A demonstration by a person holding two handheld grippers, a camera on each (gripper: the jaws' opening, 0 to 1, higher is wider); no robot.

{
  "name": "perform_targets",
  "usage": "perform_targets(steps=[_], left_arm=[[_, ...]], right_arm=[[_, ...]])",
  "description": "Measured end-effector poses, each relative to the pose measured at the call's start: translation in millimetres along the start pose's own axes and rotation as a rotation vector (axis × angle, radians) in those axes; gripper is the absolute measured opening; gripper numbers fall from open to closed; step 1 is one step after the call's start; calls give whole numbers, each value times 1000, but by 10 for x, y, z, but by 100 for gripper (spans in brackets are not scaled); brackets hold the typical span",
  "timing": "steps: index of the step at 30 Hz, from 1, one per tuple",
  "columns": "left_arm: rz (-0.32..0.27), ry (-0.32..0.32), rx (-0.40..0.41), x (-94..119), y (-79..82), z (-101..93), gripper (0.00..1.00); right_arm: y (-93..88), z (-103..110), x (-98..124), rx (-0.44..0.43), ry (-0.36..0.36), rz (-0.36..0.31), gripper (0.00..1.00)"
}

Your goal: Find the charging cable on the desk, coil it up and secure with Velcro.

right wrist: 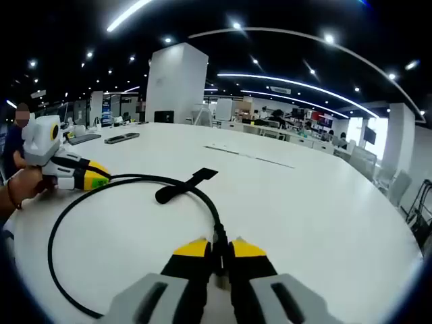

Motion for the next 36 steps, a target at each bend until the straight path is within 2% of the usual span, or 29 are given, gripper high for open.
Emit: perform_targets(steps=[5,13,17,22,26,36], left_arm=[[-3,-10,20,11,5,-15,8],[0,-14,33,5,6,-45,11],[4,-17,64,-5,6,-55,14],[-14,-15,83,-1,35,-53,16],[-20,-34,118,-11,57,-92,21],[-4,-45,77,-21,50,-162,23]], right_arm=[[-8,21,-9,-23,3,7,9],[-10,12,-9,-19,7,2,9],[-13,5,-18,-16,5,0,9],[-12,3,-26,-12,2,-1,9],[-10,7,-28,-9,4,-1,8],[-5,18,-38,3,5,1,8]])
Point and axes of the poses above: the point that each gripper's makers call its tool centre point, and the gripper's own axes: x roughly backward along the fingers, z roughly to its left, y roughly out of its top, the point moved 2 cm from there along x, roughly backward along the fingers, and after that the axes turned 14 degrees about -z, right-handed, at the moved point
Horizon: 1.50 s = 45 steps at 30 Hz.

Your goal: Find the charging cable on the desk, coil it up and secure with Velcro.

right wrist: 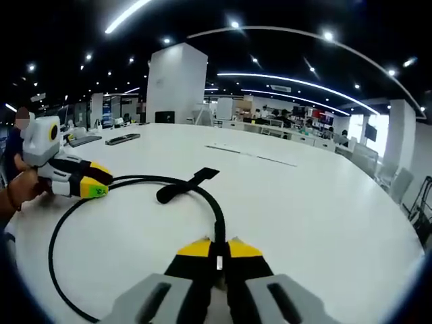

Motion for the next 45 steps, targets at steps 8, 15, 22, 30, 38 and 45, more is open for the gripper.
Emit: perform_targets(steps=[8,15,22,30,38,45], left_arm=[[40,-13,-12,-15,-7,-52,16],[53,-6,-30,-21,-8,-28,13],[45,0,-62,-51,-10,100,13],[32,7,-75,-105,-9,255,12],[36,-26,-129,-210,-7,291,12],[-7,-48,-139,-205,1,289,12]], right_arm=[[4,4,-2,7,-7,11,9],[6,8,-1,14,-15,15,8],[33,48,-84,15,-17,15,8],[59,75,-198,24,-19,19,8],[53,10,-245,14,-25,22,8],[53,18,-238,23,-23,25,8]])
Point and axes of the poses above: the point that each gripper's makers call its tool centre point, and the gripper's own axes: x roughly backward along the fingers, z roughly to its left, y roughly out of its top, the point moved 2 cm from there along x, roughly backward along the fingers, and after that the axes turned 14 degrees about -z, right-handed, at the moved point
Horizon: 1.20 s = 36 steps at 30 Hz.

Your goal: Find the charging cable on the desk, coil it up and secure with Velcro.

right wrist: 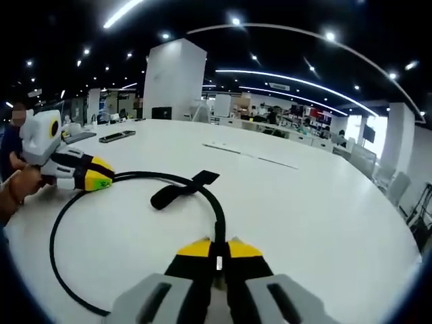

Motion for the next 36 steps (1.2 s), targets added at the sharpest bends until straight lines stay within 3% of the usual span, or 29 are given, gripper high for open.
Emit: perform_targets(steps=[13,36], left_arm=[[-23,-6,17,-1,-5,-30,11],[-31,1,13,-17,-8,-19,9]], right_arm=[[-17,35,54,28,2,22,9],[-35,35,68,0,3,24,8]])
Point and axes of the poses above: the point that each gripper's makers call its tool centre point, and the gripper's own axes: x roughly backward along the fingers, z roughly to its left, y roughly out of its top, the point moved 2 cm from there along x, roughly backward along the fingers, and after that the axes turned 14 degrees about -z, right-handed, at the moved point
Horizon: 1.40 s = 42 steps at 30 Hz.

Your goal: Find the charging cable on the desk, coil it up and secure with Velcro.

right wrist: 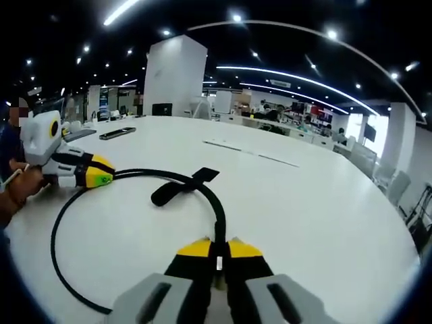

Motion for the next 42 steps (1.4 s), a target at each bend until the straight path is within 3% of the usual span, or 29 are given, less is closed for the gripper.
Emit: perform_targets(steps=[23,42], left_arm=[[-1,7,-2,0,-5,-13,8],[-5,4,-16,9,-5,-17,8]], right_arm=[[-11,-36,13,-4,24,-20,11],[43,-55,5,29,-7,-63,18]])
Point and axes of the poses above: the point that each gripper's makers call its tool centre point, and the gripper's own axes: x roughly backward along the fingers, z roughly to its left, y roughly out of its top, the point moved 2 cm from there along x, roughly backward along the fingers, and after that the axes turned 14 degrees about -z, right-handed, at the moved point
